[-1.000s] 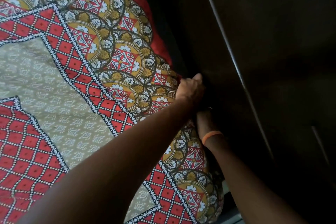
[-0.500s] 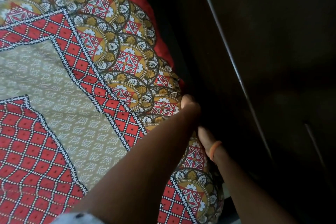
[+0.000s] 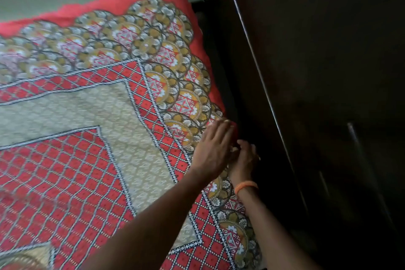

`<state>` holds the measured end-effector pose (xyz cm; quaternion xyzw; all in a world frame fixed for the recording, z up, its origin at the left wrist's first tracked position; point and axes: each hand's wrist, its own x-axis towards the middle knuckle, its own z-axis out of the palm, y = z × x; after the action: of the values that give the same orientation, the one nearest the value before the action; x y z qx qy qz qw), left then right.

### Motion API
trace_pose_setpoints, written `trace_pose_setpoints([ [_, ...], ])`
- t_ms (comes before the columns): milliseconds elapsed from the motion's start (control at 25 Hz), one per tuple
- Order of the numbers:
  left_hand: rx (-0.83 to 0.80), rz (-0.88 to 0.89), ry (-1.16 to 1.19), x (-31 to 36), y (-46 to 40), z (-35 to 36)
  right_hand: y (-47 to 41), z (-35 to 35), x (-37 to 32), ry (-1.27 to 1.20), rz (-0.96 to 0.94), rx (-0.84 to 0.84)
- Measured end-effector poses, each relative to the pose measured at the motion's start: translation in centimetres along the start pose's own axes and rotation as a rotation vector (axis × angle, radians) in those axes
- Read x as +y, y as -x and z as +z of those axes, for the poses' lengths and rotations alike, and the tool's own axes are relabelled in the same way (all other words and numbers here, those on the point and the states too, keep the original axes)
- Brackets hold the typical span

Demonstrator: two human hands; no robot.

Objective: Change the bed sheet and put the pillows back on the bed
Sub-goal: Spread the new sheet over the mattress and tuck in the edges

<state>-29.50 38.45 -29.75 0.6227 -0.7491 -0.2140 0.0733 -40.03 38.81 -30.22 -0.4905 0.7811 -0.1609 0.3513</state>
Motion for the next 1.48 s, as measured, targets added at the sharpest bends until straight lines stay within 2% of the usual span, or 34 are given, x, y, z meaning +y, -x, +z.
trace_pose_setpoints([
  [120,-0.117,-0.409,0.258,-2.3,7.7,-3.4,4.7,-0.3,-3.7,0.076,-0.118,-0.156],
  [200,-0.224,-0.584,0.402,-3.7,13.4,-6.1,7.7,-0.8,-6.1,0.173,-0.131,-0.288],
  [280,-0.261,-0.753,0.431,-4.5,18.7,-8.4,10.2,-1.5,-8.0,0.280,-0.128,-0.390],
  [360,-0.151,-0.902,0.477,-4.6,24.1,-11.7,13.5,-2.3,-10.6,0.341,-0.148,-0.480],
  [480,0.124,-1.037,0.624,-4.2,31.3,-16.4,18.9,-2.8,-14.9,0.376,-0.196,-0.579],
  [640,0.396,-1.135,0.842,-4.4,39.5,-20.1,26.6,-0.6,-18.7,0.363,-0.274,-0.587],
  [760,0.602,-1.245,1.015,-7.5,48.0,-21.7,35.9,4.0,-20.7,0.296,-0.290,-0.584],
  [880,0.723,-1.341,1.151,-11.5,57.6,-23.7,46.6,8.9,-22.8,0.211,-0.274,-0.618],
  [1000,0.855,-1.332,1.111,-16.0,66.2,-28.5,55.8,13.3,-26.2,0.125,-0.298,-0.707],
  [1120,1.054,-1.349,0.997,-22.1,73.9,-34.2,63.5,18.3,-31.7,0.047,-0.408,-0.778],
  [1200,1.175,-1.335,1.003,-25.4,78.0,-36.6,67.7,21.8,-35.5,-0.004,-0.452,-0.793],
  [1480,1.395,-1.400,1.000,-38.6,91.4,-41.5,80.5,34.7,-47.0,-0.131,-0.529,-0.872],
])
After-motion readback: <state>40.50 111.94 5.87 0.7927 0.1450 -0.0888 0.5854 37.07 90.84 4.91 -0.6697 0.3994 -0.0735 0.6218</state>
